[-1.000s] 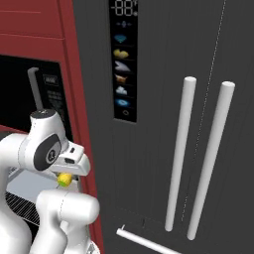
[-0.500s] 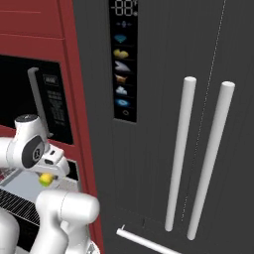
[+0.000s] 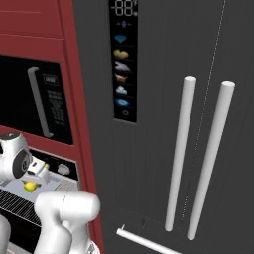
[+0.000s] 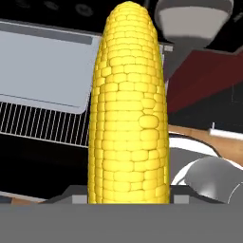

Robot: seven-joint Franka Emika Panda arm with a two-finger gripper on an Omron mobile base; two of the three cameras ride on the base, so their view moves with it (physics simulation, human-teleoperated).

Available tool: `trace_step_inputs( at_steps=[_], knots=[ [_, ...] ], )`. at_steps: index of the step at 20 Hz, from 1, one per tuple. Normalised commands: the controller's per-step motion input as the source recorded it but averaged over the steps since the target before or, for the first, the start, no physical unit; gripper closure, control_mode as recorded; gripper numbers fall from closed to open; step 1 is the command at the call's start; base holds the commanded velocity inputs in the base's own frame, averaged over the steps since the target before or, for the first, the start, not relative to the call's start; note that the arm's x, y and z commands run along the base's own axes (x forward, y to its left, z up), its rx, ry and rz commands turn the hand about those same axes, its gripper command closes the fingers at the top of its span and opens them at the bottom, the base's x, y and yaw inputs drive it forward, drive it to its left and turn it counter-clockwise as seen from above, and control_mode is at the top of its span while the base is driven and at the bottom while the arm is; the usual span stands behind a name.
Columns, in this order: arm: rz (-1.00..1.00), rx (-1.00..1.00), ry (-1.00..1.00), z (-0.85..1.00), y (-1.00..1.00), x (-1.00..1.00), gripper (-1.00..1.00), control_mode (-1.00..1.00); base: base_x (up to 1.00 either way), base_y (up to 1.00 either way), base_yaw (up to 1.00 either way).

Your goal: Place the corn on the bottom rack of the oven.

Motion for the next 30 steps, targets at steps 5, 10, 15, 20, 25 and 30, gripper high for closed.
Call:
trace_step_inputs(
  at_steps=[5,10,15,20,25,30],
  knots=[
    [-0.09,-0.08,0.1,-0.58,1.0,0.27,1.0,-1.0,0.0,0.0,0.0],
    [-0.11,-0.16,0.0,-0.35,1.0,0.21,1.0,-1.0,0.0,0.0,0.0],
    [-0.22,-0.08,0.0,-0.22,0.95,0.33,1.0,-1.0,0.0,0.0,0.0],
    [-0.13,0.0,0.0,-0.17,0.23,0.3,1.0,-1.0,0.0,0.0,0.0],
    [-0.12,-0.03,0.0,-0.3,0.0,0.24,1.0,-1.0,0.0,0.0,0.0],
    [-0.03,-0.07,-0.01,-0.41,0.0,0.05,1.0,-1.0,0.0,0.0,0.0]
  ],
)
